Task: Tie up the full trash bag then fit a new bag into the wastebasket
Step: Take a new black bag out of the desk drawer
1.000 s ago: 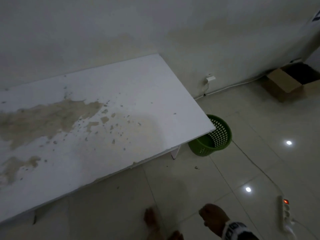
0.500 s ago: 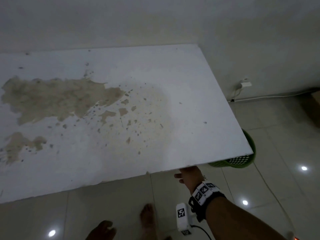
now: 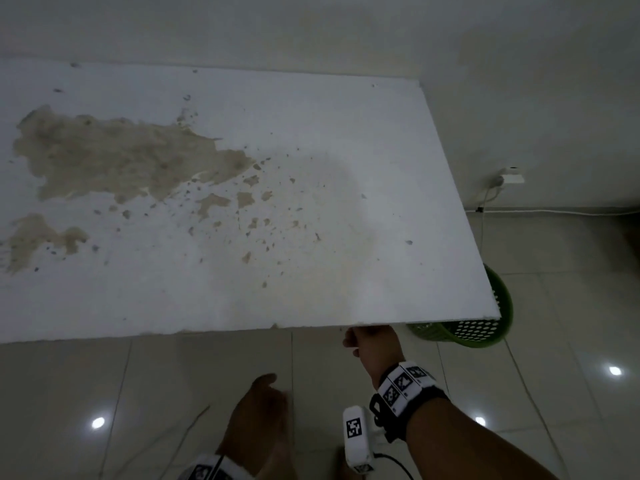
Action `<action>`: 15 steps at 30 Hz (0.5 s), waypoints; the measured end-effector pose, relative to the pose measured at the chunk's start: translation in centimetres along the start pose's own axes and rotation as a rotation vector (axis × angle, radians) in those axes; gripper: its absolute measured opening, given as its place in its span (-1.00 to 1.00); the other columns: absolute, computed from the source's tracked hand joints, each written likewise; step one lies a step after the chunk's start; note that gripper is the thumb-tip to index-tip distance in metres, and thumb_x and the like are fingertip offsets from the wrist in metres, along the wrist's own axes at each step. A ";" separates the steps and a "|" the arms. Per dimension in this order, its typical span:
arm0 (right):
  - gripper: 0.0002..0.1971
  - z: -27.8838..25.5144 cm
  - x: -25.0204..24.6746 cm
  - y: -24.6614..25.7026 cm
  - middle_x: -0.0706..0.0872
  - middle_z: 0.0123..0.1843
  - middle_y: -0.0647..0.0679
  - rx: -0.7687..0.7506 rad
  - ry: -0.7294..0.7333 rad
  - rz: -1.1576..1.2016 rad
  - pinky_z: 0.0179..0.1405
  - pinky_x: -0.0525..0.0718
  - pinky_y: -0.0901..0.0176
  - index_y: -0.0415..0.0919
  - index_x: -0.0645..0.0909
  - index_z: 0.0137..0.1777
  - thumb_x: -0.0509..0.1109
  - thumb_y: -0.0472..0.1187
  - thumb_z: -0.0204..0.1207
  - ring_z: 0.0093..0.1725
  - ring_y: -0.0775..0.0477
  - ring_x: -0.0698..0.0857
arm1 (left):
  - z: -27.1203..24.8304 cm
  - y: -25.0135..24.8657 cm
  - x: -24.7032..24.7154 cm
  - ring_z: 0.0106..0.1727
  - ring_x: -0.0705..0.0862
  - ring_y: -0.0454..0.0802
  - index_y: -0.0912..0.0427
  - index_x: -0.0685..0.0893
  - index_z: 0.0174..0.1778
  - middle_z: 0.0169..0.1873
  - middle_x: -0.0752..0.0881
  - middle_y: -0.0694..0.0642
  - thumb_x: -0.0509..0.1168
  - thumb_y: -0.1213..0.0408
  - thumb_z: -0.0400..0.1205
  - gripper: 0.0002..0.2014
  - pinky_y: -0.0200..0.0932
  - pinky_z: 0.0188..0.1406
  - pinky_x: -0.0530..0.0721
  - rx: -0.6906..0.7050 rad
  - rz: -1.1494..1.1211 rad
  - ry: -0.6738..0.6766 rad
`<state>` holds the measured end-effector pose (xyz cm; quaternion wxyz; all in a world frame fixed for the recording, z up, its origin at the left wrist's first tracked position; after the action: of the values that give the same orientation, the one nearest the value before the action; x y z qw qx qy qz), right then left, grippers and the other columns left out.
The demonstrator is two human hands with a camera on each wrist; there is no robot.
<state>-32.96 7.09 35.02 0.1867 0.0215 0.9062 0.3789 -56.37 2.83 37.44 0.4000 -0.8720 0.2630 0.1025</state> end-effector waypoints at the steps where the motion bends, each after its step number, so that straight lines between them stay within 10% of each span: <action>1: -0.67 -0.5 -0.3 -0.1 0.85 -0.18 -0.27 -0.017 0.000 0.008 0.10 0.72 -0.20 -0.22 0.72 -0.41 0.39 -0.15 0.59 -0.02 -0.37 0.79 | -0.2 -0.8 0.5 -0.18 0.70 -0.18 -0.04 0.55 0.31 -0.17 0.74 -0.05 0.30 0.26 0.70 -0.73 -0.15 0.01 0.72 0.054 -0.020 -0.019; 4: -0.63 -2.0 -1.4 -1.8 0.84 -0.28 -0.23 -0.020 -0.010 0.056 -0.16 0.70 -0.02 -0.36 0.75 -0.28 0.43 -0.06 0.60 -0.17 -0.31 0.79 | -2.6 -4.8 1.8 -0.12 0.76 -0.14 -0.13 0.65 0.20 -0.13 0.78 -0.05 0.31 0.18 0.70 -0.82 -0.02 0.03 0.77 0.218 -0.140 -0.119; 10: -0.61 -4.7 -1.6 -4.8 0.84 -0.31 -0.21 0.027 0.075 0.005 -0.17 0.69 0.00 -0.28 0.74 -0.41 0.46 -0.03 0.56 -0.24 -0.20 0.79 | -4.4 -11.7 1.8 -0.07 0.64 -0.31 -0.04 0.61 0.11 -0.08 0.66 -0.14 0.27 0.23 0.72 -0.90 -0.57 -0.18 0.50 0.419 -0.097 -0.321; 15: -0.62 -5.9 -2.1 -6.5 0.81 -0.36 -0.20 0.061 0.100 0.002 -0.24 0.63 0.05 -0.14 0.68 -0.50 0.47 -0.03 0.54 -0.25 -0.23 0.76 | -0.2 -10.7 3.5 0.12 0.62 0.12 0.24 0.61 0.11 0.13 0.65 0.15 0.22 0.02 0.60 -0.65 0.00 0.11 0.62 0.134 0.165 -0.166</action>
<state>-32.46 -1.89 34.94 0.1401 0.0090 0.9254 0.3521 -47.63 7.12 43.11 0.4681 -0.8071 0.3062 0.1889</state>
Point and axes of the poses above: each hand's wrist, its own z-axis towards the middle knuckle, its own x-axis out of the palm, y = z × x, the point moved 4 cm from there along z, towards the middle knuckle
